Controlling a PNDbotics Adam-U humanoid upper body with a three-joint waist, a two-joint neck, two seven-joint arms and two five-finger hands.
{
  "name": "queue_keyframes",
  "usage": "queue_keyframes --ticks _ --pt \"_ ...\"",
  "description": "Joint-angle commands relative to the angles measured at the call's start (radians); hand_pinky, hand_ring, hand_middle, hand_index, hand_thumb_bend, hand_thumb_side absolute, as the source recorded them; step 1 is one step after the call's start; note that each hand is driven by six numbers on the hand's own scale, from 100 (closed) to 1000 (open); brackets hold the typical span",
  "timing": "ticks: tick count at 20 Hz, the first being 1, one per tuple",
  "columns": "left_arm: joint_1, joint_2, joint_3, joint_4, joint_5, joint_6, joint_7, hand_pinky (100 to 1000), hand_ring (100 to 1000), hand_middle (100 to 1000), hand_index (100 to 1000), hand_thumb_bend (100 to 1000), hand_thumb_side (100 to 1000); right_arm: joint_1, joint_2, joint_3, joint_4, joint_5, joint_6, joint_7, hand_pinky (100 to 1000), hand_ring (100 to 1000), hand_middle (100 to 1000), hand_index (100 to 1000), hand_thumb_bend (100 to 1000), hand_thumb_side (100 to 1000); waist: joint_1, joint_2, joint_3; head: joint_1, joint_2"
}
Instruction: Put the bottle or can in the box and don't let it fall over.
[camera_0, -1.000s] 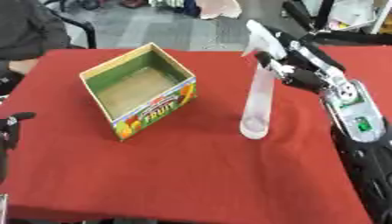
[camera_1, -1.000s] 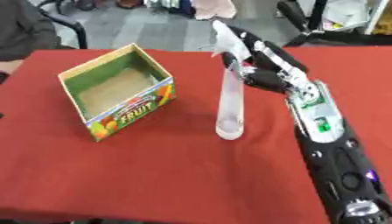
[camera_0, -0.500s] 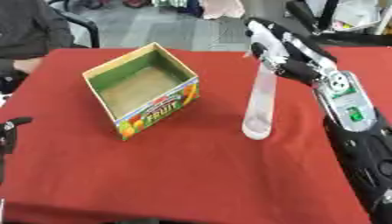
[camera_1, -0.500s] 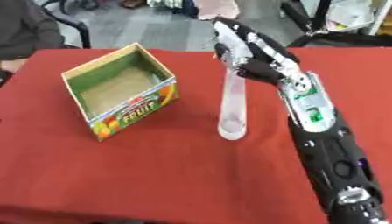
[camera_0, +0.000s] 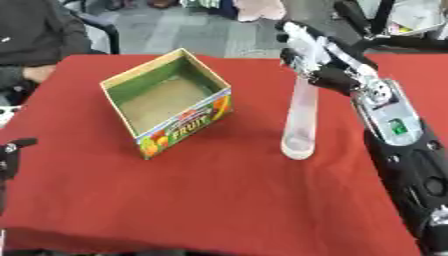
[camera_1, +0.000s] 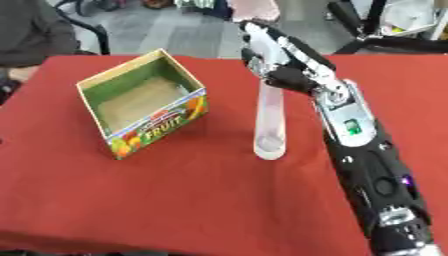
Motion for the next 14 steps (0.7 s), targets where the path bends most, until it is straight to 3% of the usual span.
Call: queue_keyframes --ticks 1,4,8,14 --pt "-0.015 0.008 -0.001 -0.006 -0.006 -0.003 -0.003 676 100 1000 971 128 899 -0.025 0.001 -0.011 0.002 0.014 -0.007 -0.005 871 1000 1000 1000 100 514 0.002 -0.006 0.004 -0.004 -0.013" --pt "-0.016 0.008 0.0 -0.004 -0.006 -0.003 -0.002 676 100 1000 972 128 900 -0.025 0.001 -0.014 0.008 0.018 -0.012 -0.01 867 1000 1000 1000 100 505 0.003 -0.005 0.006 -0.005 -0.014" --pt "-0.017 0.007 0.0 -0.003 -0.006 -0.004 -0.003 676 100 1000 972 128 900 -0.025 0.003 -0.018 0.01 0.011 -0.019 -0.025 847 1000 1000 936 100 503 0.003 -0.004 0.008 -0.007 -0.014" --pt "-0.018 0.009 0.0 -0.001 -0.005 -0.004 -0.003 677 100 1000 972 128 900 -0.026 0.003 -0.023 0.001 -0.03 -0.017 -0.082 822 1000 989 763 100 470 0.002 -0.004 0.012 -0.008 -0.014"
